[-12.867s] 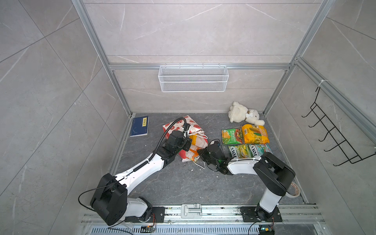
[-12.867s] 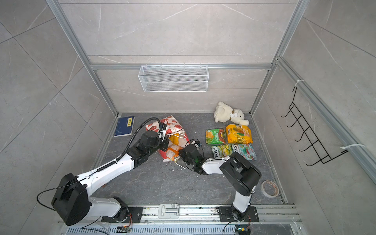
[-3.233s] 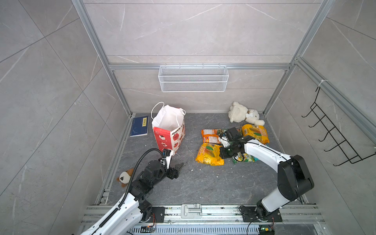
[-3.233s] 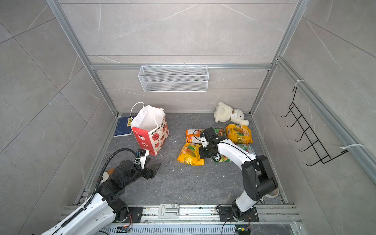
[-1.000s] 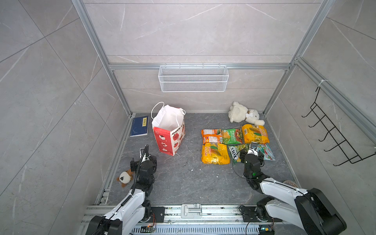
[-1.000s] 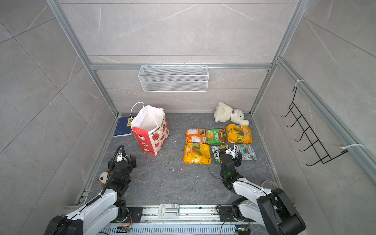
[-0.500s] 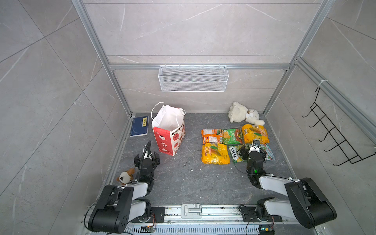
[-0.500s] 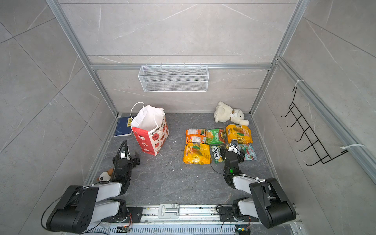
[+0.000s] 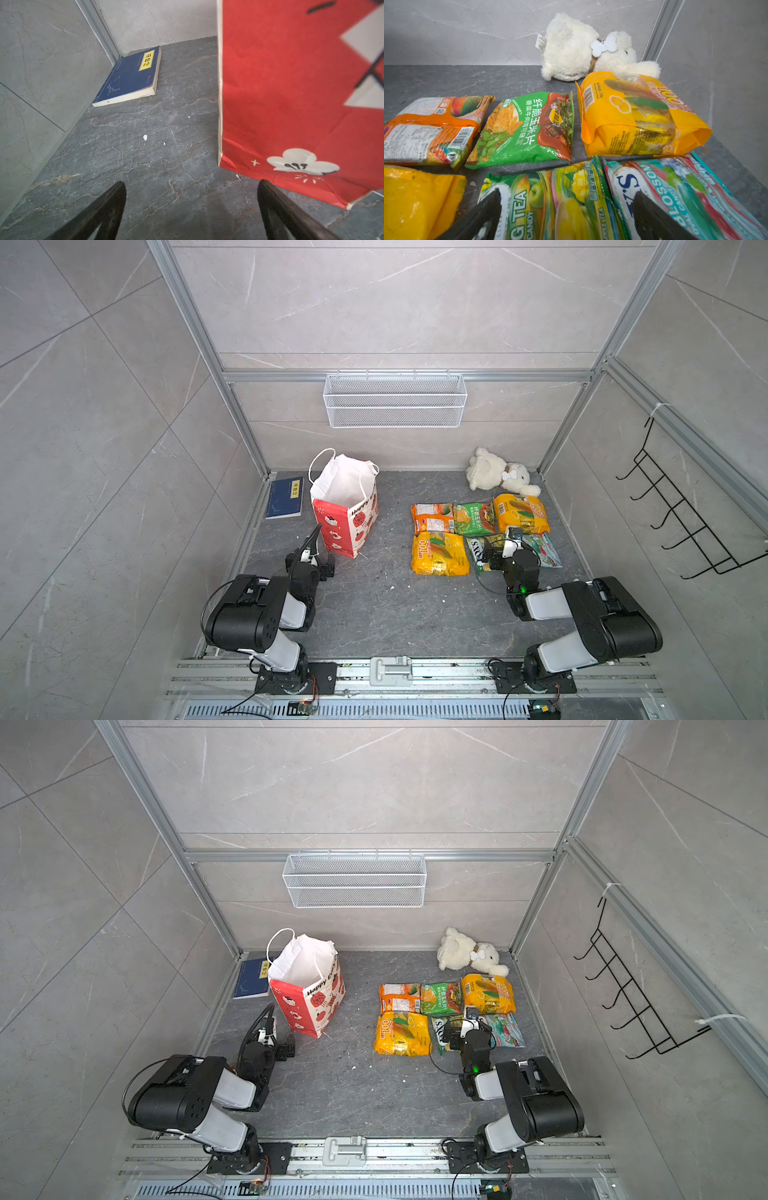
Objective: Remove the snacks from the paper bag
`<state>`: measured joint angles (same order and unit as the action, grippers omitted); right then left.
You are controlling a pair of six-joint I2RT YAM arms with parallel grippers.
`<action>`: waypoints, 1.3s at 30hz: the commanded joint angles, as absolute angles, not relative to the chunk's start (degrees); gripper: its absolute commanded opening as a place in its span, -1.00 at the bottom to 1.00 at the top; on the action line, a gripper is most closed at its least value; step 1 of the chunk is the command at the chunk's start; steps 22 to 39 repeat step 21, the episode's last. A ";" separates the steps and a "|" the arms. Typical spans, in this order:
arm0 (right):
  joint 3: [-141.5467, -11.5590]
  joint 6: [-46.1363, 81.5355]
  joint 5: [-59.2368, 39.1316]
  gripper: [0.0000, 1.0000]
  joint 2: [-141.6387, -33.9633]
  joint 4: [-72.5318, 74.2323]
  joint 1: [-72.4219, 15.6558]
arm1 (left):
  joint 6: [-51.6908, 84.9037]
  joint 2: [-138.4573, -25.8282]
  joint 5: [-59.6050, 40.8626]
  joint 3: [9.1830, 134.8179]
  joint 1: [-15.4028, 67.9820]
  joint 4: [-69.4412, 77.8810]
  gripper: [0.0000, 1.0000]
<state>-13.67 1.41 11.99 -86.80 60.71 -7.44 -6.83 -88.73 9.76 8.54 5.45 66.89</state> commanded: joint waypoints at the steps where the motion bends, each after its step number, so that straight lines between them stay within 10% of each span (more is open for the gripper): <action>1: -19.92 3.12 15.12 0.99 -86.12 50.11 -6.72 | -2.50 -85.66 8.75 17.49 1.26 53.90 1.00; 39: -19.68 2.63 14.95 0.98 -86.58 51.43 -7.01 | 1.53 -86.04 3.87 20.64 -3.93 48.33 1.00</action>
